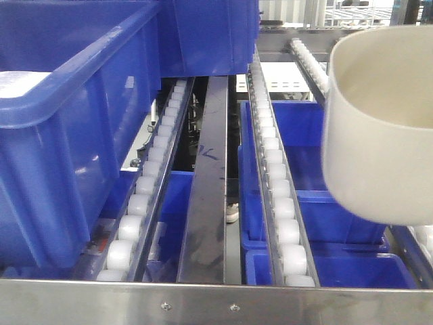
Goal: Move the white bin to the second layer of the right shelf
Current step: 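Lower the white bin with the right gripper onto the roller tracks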
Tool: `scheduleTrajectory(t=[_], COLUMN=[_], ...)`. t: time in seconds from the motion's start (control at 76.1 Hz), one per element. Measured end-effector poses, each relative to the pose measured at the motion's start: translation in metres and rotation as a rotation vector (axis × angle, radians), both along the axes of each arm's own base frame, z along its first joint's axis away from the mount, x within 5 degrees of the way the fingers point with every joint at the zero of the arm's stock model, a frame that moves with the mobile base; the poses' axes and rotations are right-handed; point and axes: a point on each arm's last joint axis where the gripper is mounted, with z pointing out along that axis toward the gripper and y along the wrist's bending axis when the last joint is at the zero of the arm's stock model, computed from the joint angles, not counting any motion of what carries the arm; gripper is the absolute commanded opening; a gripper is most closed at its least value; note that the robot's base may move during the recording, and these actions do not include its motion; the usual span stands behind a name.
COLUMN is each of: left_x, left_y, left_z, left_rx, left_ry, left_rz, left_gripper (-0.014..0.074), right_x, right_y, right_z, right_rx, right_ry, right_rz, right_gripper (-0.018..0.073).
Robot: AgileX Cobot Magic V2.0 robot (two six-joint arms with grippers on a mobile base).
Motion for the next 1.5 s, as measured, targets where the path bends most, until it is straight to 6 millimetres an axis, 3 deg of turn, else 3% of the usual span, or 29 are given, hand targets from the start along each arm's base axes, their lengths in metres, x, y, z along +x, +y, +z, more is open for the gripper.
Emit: scheduleTrajectory(t=[0.973,1.499], left_x=[0.0,0.0], left_y=[0.0,0.0], left_z=[0.0,0.0], left_rx=[0.0,0.0], left_ry=[0.0,0.0], left_rz=[0.0,0.0], left_gripper=[0.0085,0.0085], right_x=[0.028,0.03], right_y=[0.01,0.01], right_z=[-0.049,-0.052], right_rx=[-0.014,-0.015], right_ry=[0.182,0.192], right_rz=[-0.001,-0.002], right_gripper=[0.0055,0.0055])
